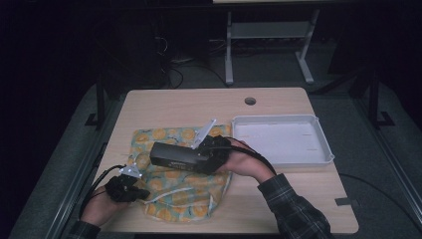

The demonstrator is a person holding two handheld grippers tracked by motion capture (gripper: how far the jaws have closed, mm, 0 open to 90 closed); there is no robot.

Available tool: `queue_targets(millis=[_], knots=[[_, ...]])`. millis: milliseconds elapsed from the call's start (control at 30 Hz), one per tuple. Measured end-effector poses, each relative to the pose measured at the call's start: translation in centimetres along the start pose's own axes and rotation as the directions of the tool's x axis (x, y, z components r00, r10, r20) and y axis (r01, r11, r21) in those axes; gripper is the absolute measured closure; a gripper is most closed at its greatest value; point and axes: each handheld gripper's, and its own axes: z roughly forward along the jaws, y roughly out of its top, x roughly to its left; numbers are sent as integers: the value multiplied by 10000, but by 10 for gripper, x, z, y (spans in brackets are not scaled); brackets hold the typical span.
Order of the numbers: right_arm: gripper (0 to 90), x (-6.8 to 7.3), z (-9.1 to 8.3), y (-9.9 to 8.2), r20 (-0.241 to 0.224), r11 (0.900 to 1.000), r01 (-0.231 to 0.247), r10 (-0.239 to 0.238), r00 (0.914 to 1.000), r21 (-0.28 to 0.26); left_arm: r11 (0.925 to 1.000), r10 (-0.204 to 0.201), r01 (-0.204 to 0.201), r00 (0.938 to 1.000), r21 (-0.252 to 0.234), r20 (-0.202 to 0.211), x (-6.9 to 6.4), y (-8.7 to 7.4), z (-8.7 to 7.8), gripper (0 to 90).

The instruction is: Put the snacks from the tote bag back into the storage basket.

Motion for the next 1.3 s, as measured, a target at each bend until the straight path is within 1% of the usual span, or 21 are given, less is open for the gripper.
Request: queue_targets(millis=[200, 300, 400, 433, 533, 600, 633, 667, 700, 767, 800, 833, 867, 900, 933, 967, 1000, 1100, 1133, 1167, 1300], knots=[[417, -2, -7, -10, 164, 9998, -214, 214, 9996, 13, 9998, 36, -34, 9999, -181, 122, 0, 1, -3, 897], [417, -3, -13, -18, 281, 9993, -377, 375, 9989, 67, 9986, 66, -58, 9999, -517, 145, -1, 2, -8, 897], [417, -4, -17, -22, 333, 9989, -464, 462, 9984, 65, 9982, 57, -47, 9998, -594, 167, 0, 3, -10, 868], [417, -4, -21, -27, 409, 9982, -596, 593, 9974, 73, 9966, -71, 88, 9997, -825, 213, -1, 3, -13, 863], [417, -6, -24, -33, 477, 9977, -677, 672, 9966, 94, 9930, 9, 24, 9996, -1182, 273, -2, 6, -17, 849], [417, -6, -26, -38, 565, 9972, -744, 737, 9957, 101, 9914, 19, 14, 9997, -1309, 252, -3, 8, -20, 836], [416, -6, -28, -40, 593, 9964, -838, 830, 9948, 123, 9913, 124, -91, 9996, -1312, 243, -3, 9, -22, 829], [417, -7, -29, -42, 621, 9961, -873, 864, 9943, 123, 9896, 125, -93, 9997, -1436, 215, -3, 10, -23, 823], [417, -8, -30, -44, 668, 9956, -929, 918, 9935, 139, 9896, 125, -93, 9997, -1436, 215, -3, 10, -23, 813], [417, -9, -33, -48, 739, 9947, -1019, 1006, 9922, 143, 9869, 204, -183, 9997, -1601, 113, -3, 13, -28, 795], [417, -9, -34, -50, 753, 9939, -1092, 1080, 9913, 120, 9850, 118, -90, 9998, -1722, 153, -3, 13, -30, 784], [417, -10, -36, -53, 798, 9936, -1122, 1109, 9906, 123, 9850, 118, -90, 9998, -1722, 153, -3, 13, -30, 772], [417, -10, -37, -55, 835, 9927, -1200, 1183, 9895, 151, 9842, 252, -235, 9997, -1757, 76, -2, 15, -33, 754], [417, -11, -39, -58, 866, 9920, -1256, 1238, 9885, 150, 9821, 156, -139, 9998, -1881, 77, -2, 16, -33, 738], [417, -11, -39, -58, 866, 9920, -1256, 1238, 9885, 150, 9821, 156, -139, 9998, -1881, 77, -2, 16, -33, 721], [417, -12, -43, -65, 942, 9896, -1430, 1411, 9855, 132, 9809, 96, -86, 9999, -1944, 40, -2, 17, -34, 692], [416, -12, -44, -67, 979, 9894, -1446, 1427, 9849, 127, 9781, 72, -68, 10000, -2080, 15, -2, 19, -34, 677], [417, -13, -50, -76, 1097, 9861, -1660, 1639, 9804, 105, 9741, 5, -13, 10000, -2259, -37, -2, 22, -35, 604], [417, -13, -50, -76, 1097, 9861, -1660, 1639, 9804, 105, 9741, 5, -13, 10000, -2259, -37, -2, 22, -35, 576], [417, -14, -55, -83, 1192, 9832, -1824, 1803, 9764, 71, 9722, -39, 34, 10000, -2340, -20, -2, 24, -35, 552], [417, -16, -61, -94, 1373, 9780, -2085, 2053, 9690, 91, 9707, -56, 44, 10000, -2404, -46, -3, 26, -33, 491]])
